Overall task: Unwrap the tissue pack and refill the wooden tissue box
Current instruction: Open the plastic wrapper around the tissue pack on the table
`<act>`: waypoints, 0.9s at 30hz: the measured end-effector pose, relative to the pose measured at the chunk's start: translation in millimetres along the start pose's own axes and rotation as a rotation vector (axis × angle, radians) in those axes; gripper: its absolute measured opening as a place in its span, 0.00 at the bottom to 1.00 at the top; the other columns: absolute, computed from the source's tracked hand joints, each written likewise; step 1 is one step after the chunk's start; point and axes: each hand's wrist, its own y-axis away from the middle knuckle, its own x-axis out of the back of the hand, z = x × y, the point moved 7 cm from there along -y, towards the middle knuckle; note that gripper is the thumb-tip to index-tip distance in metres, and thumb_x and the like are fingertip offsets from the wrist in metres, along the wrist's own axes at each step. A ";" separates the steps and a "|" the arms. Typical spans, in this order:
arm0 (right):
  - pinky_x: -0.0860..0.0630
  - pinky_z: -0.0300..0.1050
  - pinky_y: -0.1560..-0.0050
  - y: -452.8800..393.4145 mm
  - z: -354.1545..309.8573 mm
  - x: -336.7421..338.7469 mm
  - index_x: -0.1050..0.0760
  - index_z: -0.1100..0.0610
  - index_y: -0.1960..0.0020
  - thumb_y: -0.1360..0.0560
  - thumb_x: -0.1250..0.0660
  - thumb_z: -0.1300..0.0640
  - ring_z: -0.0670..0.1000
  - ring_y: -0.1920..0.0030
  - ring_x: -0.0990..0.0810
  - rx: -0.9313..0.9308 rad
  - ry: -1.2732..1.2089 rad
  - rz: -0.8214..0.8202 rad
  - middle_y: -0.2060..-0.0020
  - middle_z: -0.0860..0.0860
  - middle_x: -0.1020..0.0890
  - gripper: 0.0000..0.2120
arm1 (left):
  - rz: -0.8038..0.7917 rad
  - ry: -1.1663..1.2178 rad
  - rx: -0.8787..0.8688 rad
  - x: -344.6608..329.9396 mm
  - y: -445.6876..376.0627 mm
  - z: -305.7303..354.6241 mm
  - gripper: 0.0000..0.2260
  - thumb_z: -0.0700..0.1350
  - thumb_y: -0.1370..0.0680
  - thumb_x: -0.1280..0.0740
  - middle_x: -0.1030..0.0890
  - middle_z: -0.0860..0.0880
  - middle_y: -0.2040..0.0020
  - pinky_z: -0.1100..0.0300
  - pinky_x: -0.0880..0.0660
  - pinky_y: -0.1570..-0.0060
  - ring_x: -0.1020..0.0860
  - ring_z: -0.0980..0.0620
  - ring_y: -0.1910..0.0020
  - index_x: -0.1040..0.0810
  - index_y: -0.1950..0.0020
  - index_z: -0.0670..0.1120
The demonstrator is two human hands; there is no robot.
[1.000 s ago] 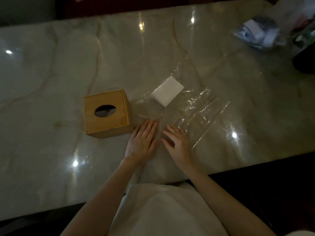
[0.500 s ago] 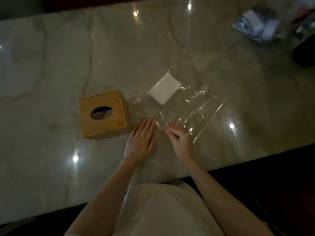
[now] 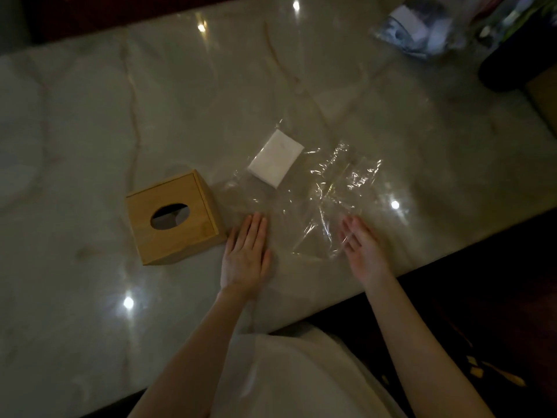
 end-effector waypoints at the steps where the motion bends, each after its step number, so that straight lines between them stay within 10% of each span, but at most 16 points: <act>1: 0.25 0.36 0.54 1.3 0.3 5.1 0.24 0.53 0.54 0.23 0.40 0.58 0.40 0.57 0.19 0.002 -0.028 0.011 0.65 0.41 0.15 0.06 | 0.003 0.001 -0.002 -0.5 -0.3 -0.1 0.25 0.52 0.23 0.52 0.40 0.47 0.25 0.51 0.50 0.29 0.43 0.50 0.26 0.46 0.26 0.45; 11: 0.25 0.37 0.60 12.2 11.5 40.1 0.25 0.55 0.58 0.25 0.38 0.63 0.41 0.65 0.17 -0.062 -0.170 0.145 0.71 0.44 0.15 0.06 | 0.001 -0.003 0.004 0.0 -1.4 1.4 0.27 0.53 0.23 0.56 0.45 0.48 0.24 0.49 0.49 0.28 0.47 0.50 0.25 0.49 0.26 0.46; 27: 0.20 0.36 0.66 -13.4 -9.4 39.1 0.26 0.55 0.55 0.26 0.39 0.68 0.43 0.65 0.16 -0.217 0.161 -0.122 0.69 0.46 0.14 0.09 | 0.219 0.294 0.115 41.2 -60.2 75.4 0.28 0.53 0.26 0.53 0.41 0.42 0.25 0.48 0.49 0.29 0.45 0.45 0.26 0.39 0.29 0.42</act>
